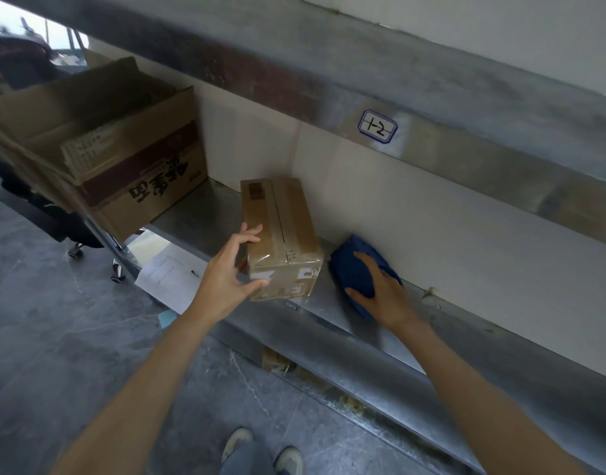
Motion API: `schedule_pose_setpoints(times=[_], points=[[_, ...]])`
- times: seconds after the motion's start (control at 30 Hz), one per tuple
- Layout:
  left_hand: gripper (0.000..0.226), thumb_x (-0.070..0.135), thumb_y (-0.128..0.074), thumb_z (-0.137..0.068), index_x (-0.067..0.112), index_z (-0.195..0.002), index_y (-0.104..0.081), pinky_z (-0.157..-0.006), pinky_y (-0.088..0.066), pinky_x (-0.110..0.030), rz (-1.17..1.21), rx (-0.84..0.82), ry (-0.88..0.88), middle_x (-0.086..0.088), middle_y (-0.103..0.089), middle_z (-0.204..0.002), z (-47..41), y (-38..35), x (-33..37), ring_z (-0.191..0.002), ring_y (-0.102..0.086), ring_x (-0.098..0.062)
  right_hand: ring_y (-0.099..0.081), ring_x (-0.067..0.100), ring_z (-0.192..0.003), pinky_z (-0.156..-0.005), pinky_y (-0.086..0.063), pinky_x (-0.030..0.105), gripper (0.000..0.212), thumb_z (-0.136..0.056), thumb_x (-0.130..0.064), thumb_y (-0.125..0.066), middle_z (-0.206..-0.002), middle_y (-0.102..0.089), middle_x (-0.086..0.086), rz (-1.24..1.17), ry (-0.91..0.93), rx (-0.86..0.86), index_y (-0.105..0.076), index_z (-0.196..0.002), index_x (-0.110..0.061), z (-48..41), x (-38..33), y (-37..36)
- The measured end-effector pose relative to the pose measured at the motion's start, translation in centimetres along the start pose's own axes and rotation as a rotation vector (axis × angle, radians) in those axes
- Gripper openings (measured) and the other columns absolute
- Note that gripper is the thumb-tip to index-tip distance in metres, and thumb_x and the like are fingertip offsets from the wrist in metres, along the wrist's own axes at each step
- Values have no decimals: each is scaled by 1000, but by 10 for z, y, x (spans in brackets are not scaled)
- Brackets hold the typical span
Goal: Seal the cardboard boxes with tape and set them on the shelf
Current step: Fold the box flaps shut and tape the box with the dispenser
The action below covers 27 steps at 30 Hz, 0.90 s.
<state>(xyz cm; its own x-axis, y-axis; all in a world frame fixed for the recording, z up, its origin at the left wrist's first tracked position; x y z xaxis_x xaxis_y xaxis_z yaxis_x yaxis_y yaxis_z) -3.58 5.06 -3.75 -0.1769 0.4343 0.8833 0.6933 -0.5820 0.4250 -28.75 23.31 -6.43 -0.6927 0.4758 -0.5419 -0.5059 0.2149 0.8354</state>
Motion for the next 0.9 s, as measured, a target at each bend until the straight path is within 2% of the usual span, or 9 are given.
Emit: schedule_pose_setpoints(times=[0.17,0.3,0.4,0.47,0.57,0.63,0.73,0.9], points=[[75,13,-86,-73,24,-134,-45,-110,-43,-52,-76,-22,-76,18,-35,-155,0,2,0,-150,-16,-2,-49,31,-122,-93,-46,41,79,-91,-45,-65,-140,-43,11,20,-48,-24,-15,-152,-46,0,-1,0],[72,17,-85,-75,24,-136,-46,-106,-48,-47,-147,-2,-116,12,-33,-151,0,4,4,-147,-22,-3,-49,32,-122,-96,-46,42,85,-90,-48,-64,-143,-41,11,10,-58,-53,-4,-150,-54,-1,1,4],[67,22,-85,-77,24,-133,-50,-110,-45,-48,-167,4,-124,12,-37,-148,-1,6,6,-146,-25,-4,-52,32,-113,-82,-44,34,84,-91,-49,-63,-130,-43,11,18,-80,-4,-3,-150,-55,0,-1,15],[62,26,-84,-78,24,-131,-53,-113,-41,-49,-172,7,-133,13,-41,-146,-2,9,8,-146,-27,-4,-52,29,-110,-78,-46,35,82,-90,-50,-63,-126,-42,7,48,-48,84,-7,-151,-53,1,-11,25],[62,34,-84,-77,23,-131,-57,-113,-40,-50,-170,8,-146,13,-46,-146,-3,12,9,-146,-29,-4,-44,20,-125,-94,-47,37,80,-87,-45,-70,-140,-38,1,-28,67,155,-20,-151,-43,-2,-36,36],[64,41,-82,-75,23,-131,-58,-113,-41,-49,-172,10,-147,13,-48,-145,-3,14,9,-145,-31,-3,-36,11,-132,-105,-40,34,82,-82,-45,-74,-146,-36,-6,-63,187,143,-28,-150,-36,-6,-56,39],[65,45,-81,-73,21,-130,-60,-112,-42,-47,-172,19,-153,12,-50,-143,-3,14,10,-143,-34,-3,-27,-6,-131,-108,-30,24,85,-75,-49,-78,-149,-35,-17,-95,331,68,-35,-148,-36,-11,-84,39],[58,41,-82,-74,18,-124,-64,-113,-42,-44,-124,55,-148,11,-55,-137,-5,15,13,-140,-39,-2,-28,2,-141,-113,-28,26,86,-74,-53,-77,-155,-32,-18,-113,412,-34,-38,-148,-35,-20,-105,23]])
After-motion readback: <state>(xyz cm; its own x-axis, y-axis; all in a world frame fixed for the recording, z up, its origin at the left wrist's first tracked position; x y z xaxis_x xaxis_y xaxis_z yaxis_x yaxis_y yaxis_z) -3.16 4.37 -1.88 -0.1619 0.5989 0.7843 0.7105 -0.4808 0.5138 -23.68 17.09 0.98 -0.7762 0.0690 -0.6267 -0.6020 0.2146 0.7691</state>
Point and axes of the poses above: each hand's wrist, its own z-axis away from the middle knuckle, its own y-axis out of the back of the hand, x = y × z, the point moved 2 cm from there along -z, towards the middle knuckle
